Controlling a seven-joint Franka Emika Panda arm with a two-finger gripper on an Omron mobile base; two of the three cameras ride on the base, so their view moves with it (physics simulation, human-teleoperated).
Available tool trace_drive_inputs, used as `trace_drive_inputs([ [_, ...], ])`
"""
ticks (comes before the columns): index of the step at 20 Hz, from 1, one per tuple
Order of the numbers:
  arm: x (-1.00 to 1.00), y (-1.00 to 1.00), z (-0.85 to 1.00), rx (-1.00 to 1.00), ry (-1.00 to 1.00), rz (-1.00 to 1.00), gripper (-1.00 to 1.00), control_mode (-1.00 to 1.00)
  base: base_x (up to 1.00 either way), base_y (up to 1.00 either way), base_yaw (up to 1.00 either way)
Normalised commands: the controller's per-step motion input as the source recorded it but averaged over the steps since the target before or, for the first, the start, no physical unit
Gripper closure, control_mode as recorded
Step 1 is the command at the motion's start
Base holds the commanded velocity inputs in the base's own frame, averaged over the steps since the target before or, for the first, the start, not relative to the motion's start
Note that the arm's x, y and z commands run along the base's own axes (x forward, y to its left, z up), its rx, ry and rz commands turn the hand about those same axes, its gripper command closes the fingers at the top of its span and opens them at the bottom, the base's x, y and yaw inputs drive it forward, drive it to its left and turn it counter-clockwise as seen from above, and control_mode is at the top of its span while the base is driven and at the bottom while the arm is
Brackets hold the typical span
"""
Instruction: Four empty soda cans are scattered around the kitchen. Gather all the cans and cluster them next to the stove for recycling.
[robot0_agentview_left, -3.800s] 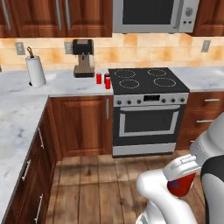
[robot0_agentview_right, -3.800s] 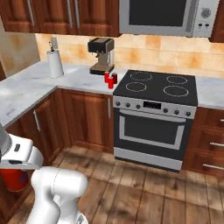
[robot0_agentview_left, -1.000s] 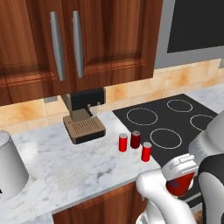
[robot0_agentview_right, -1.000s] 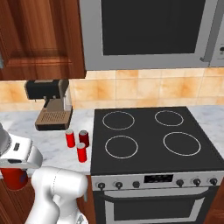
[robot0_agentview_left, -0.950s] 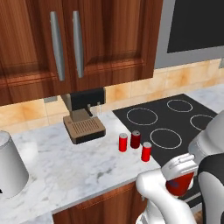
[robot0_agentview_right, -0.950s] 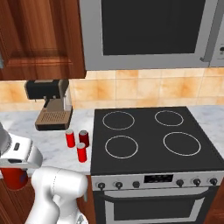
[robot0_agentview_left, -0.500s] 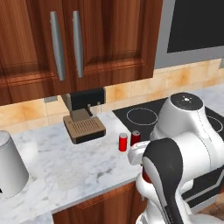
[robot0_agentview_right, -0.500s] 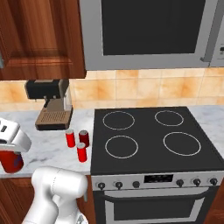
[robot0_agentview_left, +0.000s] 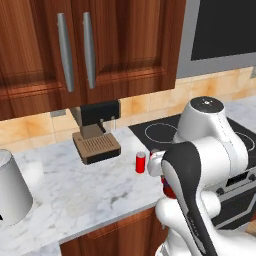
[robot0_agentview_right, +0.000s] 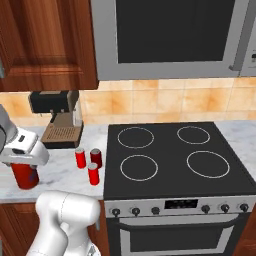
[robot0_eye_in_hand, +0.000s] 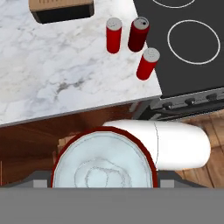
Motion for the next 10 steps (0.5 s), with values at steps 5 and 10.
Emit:
trace_drive_inputs([
  [5,0.81,-0.09,-0.28,0.00,0.00,0.00,1.00,-1.00,0.00,0.00,0.00],
  [10,0.28,0.00,-0.40,-0.03,-0.02,0.00,1.00,-1.00,0.00,0.00,0.00],
])
